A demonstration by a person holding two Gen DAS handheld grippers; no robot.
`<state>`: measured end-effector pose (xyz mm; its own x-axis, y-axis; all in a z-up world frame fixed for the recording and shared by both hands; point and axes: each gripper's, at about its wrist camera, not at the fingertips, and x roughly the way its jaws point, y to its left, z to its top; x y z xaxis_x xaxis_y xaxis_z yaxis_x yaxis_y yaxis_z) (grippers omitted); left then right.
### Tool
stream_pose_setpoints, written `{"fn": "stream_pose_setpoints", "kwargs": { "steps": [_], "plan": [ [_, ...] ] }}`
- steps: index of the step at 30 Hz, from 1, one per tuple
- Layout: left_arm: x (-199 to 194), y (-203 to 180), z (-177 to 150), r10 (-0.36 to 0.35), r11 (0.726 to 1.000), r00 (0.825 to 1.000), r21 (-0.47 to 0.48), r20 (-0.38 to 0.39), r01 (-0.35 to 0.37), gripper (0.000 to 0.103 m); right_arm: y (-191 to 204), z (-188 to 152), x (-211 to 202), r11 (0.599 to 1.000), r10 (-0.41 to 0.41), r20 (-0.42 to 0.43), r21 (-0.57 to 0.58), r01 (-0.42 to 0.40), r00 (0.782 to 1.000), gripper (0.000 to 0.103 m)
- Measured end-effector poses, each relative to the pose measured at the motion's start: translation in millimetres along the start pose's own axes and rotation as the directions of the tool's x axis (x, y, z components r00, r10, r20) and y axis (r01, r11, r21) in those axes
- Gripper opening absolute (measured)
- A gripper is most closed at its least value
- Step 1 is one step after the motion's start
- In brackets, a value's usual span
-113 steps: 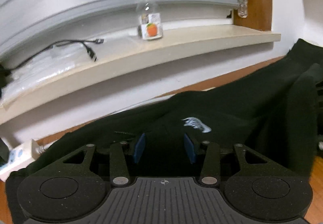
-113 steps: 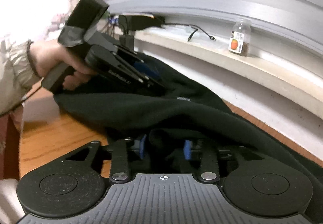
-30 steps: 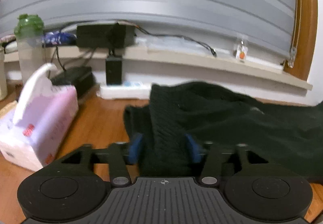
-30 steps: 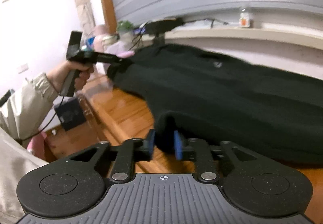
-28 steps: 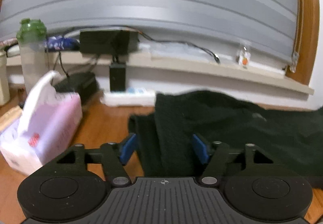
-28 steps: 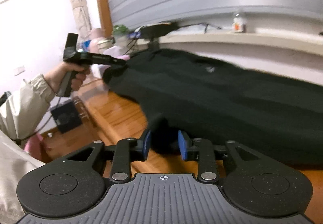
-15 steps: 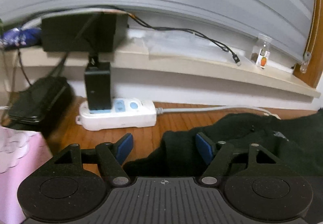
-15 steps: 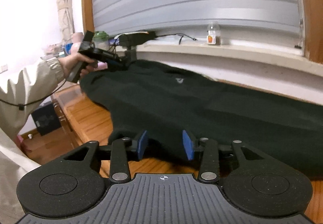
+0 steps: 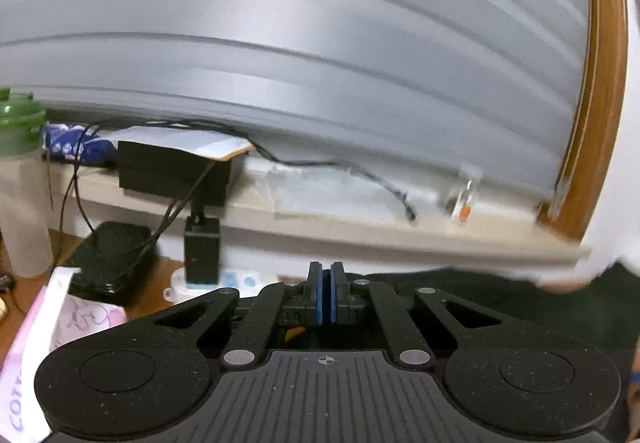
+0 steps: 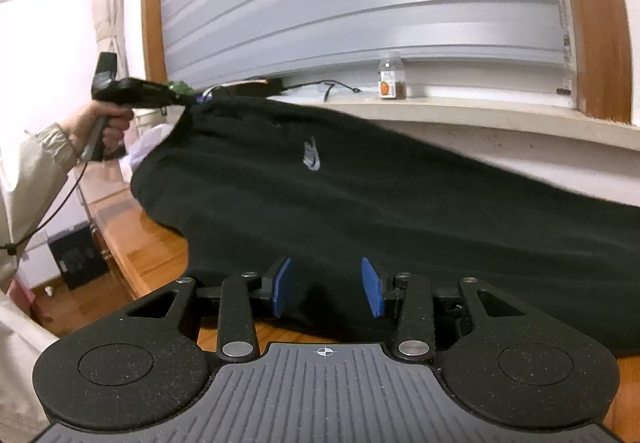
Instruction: Fold clothes
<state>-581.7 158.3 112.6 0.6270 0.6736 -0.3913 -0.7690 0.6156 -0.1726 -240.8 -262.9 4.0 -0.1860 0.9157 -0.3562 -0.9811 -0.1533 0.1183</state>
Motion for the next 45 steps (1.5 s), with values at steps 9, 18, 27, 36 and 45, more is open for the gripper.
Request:
{"fn": "stream_pose_setpoints", "kwargs": {
  "steps": [9, 18, 27, 36, 45],
  "plan": [
    [65, 18, -29, 0.020, 1.000, 0.991, -0.001, -0.133, -0.020, 0.066, -4, -2, -3, 1.000, -0.017, 0.017, -0.016, 0.017, 1.000, 0.045],
    [79, 15, -37, -0.036, 0.998, 0.987, 0.052, -0.154, 0.044, 0.037, -15, 4, 19, 0.998, -0.055, -0.044, 0.004, 0.056, 0.997, 0.048],
    [14, 4, -29, 0.053, 0.998, 0.999, 0.037, 0.011, -0.054, 0.016, -34, 6, 33, 0.997, -0.069, -0.050, 0.041, 0.071, 0.996, 0.048],
    [20, 16, -32, 0.178, 0.983, 0.984, 0.056, -0.007, -0.178, 0.035, -47, 3, 37, 0.993, -0.047, -0.054, 0.108, 0.053, 0.997, 0.050],
    [19, -45, -9, 0.153, 0.974, 0.982, 0.152, 0.108, -0.168, 0.088, -48, 2, 29, 0.991, -0.065, -0.026, 0.112, 0.068, 0.998, 0.055]
  ]
}}
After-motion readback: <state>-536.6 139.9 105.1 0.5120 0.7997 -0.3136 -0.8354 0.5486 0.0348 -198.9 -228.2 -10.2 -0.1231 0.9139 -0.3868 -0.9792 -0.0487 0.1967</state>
